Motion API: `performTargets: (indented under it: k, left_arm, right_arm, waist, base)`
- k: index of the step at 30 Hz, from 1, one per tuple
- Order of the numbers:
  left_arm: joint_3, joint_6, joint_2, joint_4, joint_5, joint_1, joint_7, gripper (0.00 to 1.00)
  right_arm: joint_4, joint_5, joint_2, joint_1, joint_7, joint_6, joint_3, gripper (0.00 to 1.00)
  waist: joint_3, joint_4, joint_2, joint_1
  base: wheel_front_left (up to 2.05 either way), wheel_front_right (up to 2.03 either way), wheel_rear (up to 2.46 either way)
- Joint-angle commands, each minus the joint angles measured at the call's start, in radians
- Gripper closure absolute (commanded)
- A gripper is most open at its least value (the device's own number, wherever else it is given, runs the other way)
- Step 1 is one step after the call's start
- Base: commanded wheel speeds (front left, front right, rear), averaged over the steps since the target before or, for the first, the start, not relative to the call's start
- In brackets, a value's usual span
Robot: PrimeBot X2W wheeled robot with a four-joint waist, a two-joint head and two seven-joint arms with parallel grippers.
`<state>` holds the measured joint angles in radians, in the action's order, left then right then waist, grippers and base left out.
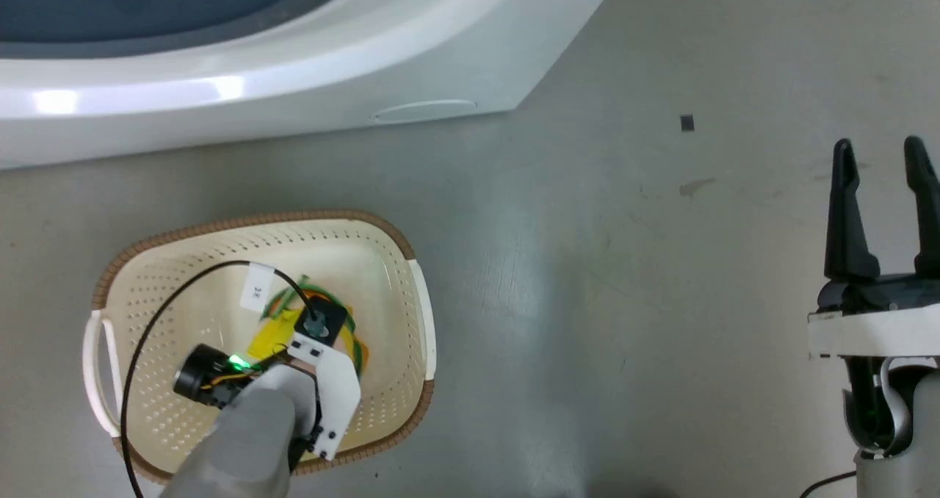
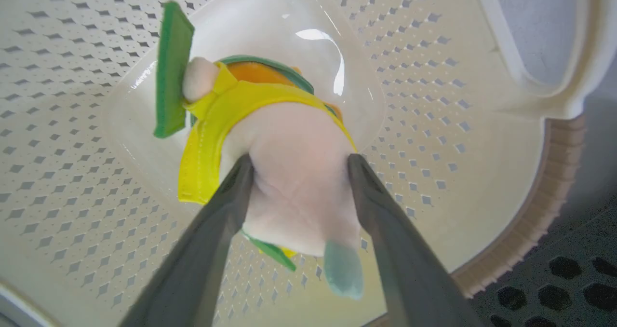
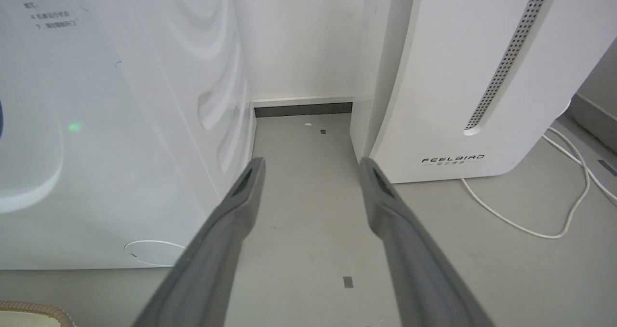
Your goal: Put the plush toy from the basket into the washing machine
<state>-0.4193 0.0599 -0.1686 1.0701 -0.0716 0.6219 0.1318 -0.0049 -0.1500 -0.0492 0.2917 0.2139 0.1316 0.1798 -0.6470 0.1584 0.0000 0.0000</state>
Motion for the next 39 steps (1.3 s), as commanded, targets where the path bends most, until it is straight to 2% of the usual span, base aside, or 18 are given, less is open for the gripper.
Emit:
performTargets:
  k: [1,20,21,22,32,39]
  left_arm:
    - [-0.013,-0.007,-0.01,0.026,0.002,0.028,0.005,0.0]
    - [-0.126,-0.024,-0.04,0.221,-0.016,0.189,0.025,0.0]
    - [-0.13,-0.024,-0.04,0.221,-0.015,0.189,0.022,0.45]
    - [-0.131,-0.023,-0.039,0.221,-0.016,0.188,0.021,1.0]
    - [-0.141,-0.011,-0.039,0.221,-0.035,0.183,0.025,1.0]
    - [-0.144,-0.007,-0.017,0.221,-0.054,0.158,-0.03,1.0]
  right_arm:
    - [-0.004,-0.006,-0.001,0.026,0.008,-0.001,0.006,0.0]
    - [-0.009,-0.014,-0.001,0.102,0.048,-0.001,0.043,0.0]
    - [-0.009,-0.013,-0.001,0.102,0.048,-0.001,0.043,0.0]
    - [-0.01,-0.012,-0.001,0.102,0.048,-0.001,0.043,0.0]
    - [-0.009,-0.005,-0.001,0.101,0.048,-0.001,0.036,0.0]
    - [0.002,0.017,-0.001,0.081,0.048,-0.001,0.032,0.0]
  waist:
    - [-0.026,0.007,0.0,0.0]
    - [-0.197,0.026,0.0,0.0]
    - [-0.195,0.025,0.0,0.0]
    - [-0.194,0.023,0.0,0.0]
    - [-0.178,0.02,0.0,0.0]
    - [-0.111,0.011,0.0,0.0]
  base:
    - [0.0,0.0,0.0]
    - [0.0,0.0,0.0]
    - [0.0,0.0,0.0]
    - [0.0,0.0,0.0]
    - [0.0,0.0,0.0]
    - [0.0,0.0,0.0]
